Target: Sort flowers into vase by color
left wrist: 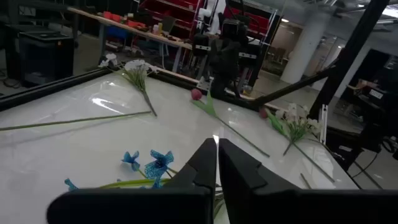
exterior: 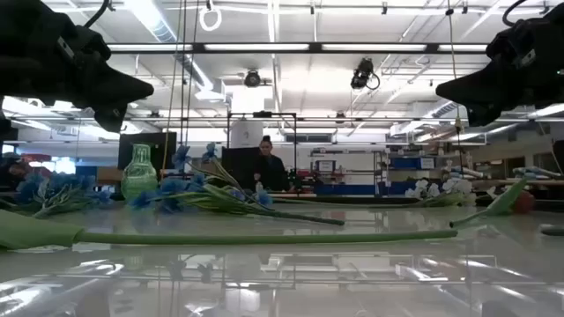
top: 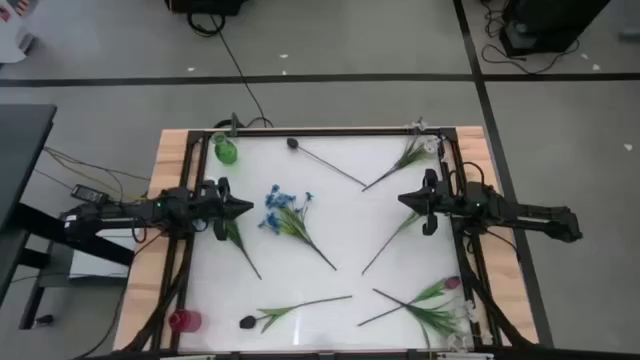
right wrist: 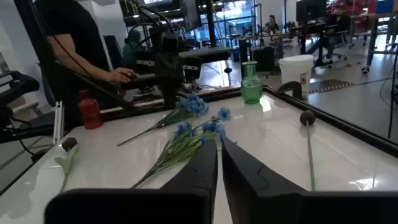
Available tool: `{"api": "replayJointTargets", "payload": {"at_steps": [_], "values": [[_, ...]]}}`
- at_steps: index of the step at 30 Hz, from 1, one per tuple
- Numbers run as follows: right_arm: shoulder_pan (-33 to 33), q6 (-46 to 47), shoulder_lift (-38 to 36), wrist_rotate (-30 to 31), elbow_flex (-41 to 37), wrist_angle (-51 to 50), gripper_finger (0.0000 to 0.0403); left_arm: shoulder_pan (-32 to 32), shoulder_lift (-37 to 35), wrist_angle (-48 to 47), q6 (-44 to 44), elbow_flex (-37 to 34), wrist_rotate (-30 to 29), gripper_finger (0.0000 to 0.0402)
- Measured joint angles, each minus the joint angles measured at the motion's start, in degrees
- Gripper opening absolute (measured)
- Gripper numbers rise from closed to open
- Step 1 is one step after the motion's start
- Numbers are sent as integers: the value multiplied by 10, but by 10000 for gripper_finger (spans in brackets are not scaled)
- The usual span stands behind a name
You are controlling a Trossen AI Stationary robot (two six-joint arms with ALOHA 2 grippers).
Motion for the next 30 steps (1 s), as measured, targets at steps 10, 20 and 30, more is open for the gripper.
{"api": "replayJointTargets", "payload": {"at_steps": [10,20,30], "values": [[0,0,0,0,0,0,35,0,0,0,0,0,0,25],[0,0,0,0,0,0,35,0,0,0,0,0,0,25],[0,0,0,0,0,0,35,0,0,0,0,0,0,25]]}}
